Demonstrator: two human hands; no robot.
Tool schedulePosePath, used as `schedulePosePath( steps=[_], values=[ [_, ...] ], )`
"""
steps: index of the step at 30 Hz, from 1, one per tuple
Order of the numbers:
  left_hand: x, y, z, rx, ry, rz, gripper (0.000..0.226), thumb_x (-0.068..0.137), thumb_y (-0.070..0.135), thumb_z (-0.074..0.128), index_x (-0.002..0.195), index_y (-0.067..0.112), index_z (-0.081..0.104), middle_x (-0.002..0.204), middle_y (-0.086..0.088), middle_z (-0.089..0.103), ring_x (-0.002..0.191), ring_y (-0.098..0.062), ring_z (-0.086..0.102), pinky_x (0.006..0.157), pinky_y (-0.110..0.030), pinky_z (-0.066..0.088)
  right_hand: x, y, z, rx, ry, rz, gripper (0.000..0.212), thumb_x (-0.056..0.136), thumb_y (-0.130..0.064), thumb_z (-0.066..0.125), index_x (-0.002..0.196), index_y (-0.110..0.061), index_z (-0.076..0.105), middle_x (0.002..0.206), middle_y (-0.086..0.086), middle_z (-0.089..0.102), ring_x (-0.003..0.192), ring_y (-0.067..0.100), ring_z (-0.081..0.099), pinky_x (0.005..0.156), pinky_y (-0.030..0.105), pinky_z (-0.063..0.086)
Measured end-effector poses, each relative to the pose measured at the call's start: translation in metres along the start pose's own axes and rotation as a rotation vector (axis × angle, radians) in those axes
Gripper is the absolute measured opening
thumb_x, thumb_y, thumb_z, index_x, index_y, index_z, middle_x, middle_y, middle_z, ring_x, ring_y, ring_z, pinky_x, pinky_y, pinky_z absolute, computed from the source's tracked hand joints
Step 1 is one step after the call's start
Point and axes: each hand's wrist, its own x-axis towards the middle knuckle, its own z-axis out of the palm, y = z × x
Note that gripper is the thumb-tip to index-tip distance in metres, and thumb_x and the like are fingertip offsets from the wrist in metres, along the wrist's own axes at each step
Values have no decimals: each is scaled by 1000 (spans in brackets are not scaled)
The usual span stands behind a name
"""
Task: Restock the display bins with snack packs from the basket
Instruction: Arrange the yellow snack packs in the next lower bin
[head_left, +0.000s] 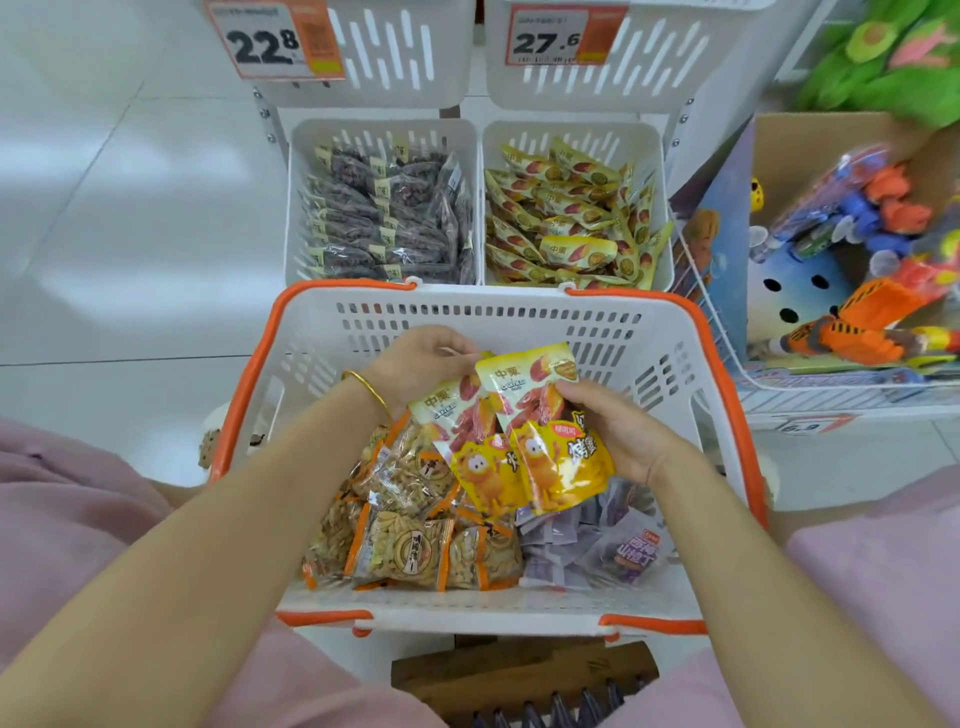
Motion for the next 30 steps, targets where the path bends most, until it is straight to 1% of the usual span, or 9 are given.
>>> schedulePosePath(
  steps=[2,6,9,11,13,15,20,25,30],
  values=[
    [4,9,-1,-46,55,-37,14,89,14,63,75,12,64,60,0,66,78,-14,65,93,-31,44,0,-2,3,65,8,-38,50,79,-34,69,120,-9,57,106,12,70,91,25,68,83,42,56],
    [8,26,0,-468,54,-219,30,94,25,55,108,-1,59,89,-14,68,70,-20,69,60,-30,57,2,-10,1,165,57,-101,44,76,-35,59,111,-9,60,94,10,73,80,22,70,74,38,59],
    [6,36,6,-708,-80,-168,57,94,47,43,126,1,53,120,-16,64,105,-27,65,82,-39,57,5,-16,-3,272,120,-125,52,78,-41,60,120,-10,60,109,14,69,93,27,69,78,42,57],
    [4,39,11,-597,-181,-113,62,88,50,48,136,10,46,124,-11,62,107,-26,64,83,-43,56,7,-21,-2,344,170,-168,57,77,-43,61,124,-11,58,115,15,67,99,28,67,80,42,56],
    [1,43,20,-494,-190,-115,69,80,37,63,139,16,34,105,-7,66,74,-20,67,58,-35,56,11,-26,-1,381,207,-234,67,74,-44,67,129,-9,52,120,17,65,107,32,64,86,48,53],
    [2,46,31,-398,-128,-96,80,70,22,75,135,18,29,104,-7,63,67,-16,61,48,-28,51,14,-32,1,353,242,-285,75,71,-43,71,132,-6,47,121,18,64,108,33,63,88,51,53],
    [24,49,29,-169,4,-2,89,60,18,87,132,24,34,122,-5,59,105,-23,62,85,-45,55,11,-65,-3,78,277,-421,66,69,-33,78,125,-12,51,122,18,61,107,34,63,92,53,50],
    [49,87,26,47,-57,178,60,76,14,77,117,40,41,110,11,60,72,6,61,56,-11,48,-4,-142,-34,-304,77,-382,92,65,-2,81,138,-35,35,126,0,60,107,21,64,91,42,52],
    [91,126,36,171,-146,302,62,78,7,74,122,26,35,104,15,57,88,-2,62,66,-15,53,-5,-191,-66,-264,-34,-323,77,65,0,73,129,-35,49,108,-2,70,95,16,68,72,32,56]
  ],
)
